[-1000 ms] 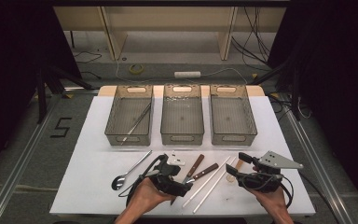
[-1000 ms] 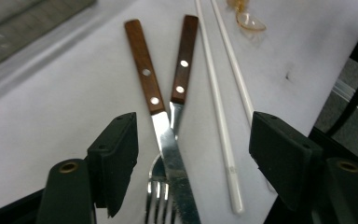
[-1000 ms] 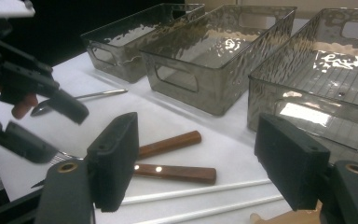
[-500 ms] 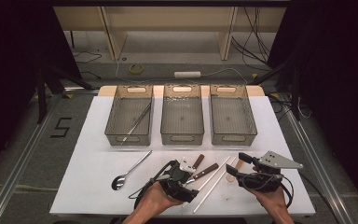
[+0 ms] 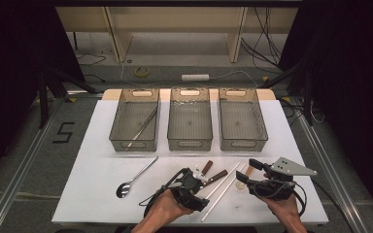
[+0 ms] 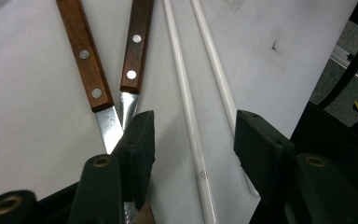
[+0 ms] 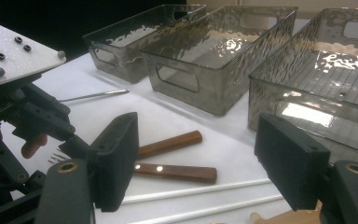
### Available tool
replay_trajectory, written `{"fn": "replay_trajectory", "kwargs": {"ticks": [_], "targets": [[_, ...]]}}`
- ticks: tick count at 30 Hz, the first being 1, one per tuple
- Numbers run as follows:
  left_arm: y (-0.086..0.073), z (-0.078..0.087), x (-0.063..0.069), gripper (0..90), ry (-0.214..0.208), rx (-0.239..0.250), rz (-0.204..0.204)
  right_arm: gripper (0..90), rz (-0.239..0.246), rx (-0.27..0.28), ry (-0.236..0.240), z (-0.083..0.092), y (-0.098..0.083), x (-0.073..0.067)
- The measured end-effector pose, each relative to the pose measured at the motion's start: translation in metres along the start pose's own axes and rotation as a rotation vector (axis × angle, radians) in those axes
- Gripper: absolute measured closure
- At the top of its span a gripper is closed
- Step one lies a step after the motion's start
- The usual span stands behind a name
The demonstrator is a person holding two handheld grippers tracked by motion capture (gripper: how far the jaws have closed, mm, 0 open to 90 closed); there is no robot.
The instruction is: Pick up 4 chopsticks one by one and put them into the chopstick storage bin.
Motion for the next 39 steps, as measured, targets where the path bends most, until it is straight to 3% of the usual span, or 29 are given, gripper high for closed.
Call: {"fn": "replay_trajectory", "kwargs": {"ticks": [7,22,32,39], "targets": [[0.003,-0.003,0.006,52.7,0.029,-0.011,-0.036,31.5,-0.005,-0.003,-0.007,0.0,0.0,0.0],[-0.004,-0.02,0.006,64.9,0.049,-0.047,-0.034,31.5,0.01,-0.006,-0.01,0.0,0.0,-0.002],[-0.002,-0.022,0.013,71.0,0.111,-0.061,-0.099,31.5,0.01,-0.008,-0.012,-0.001,0.0,-0.002],[0.0,-0.023,0.015,79.8,0.11,-0.071,-0.114,31.6,0.013,-0.012,-0.012,-0.002,0.0,-0.002]]}}
Point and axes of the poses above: each handheld gripper's, and its own axes: z roughly backward along the jaws, y roughly out of its top, x roughly to its right, the point moved 2 cm from there along -z, roughly forward along the jaws, and after that the axes turned 9 degrees about y, right-handed, at the moved point
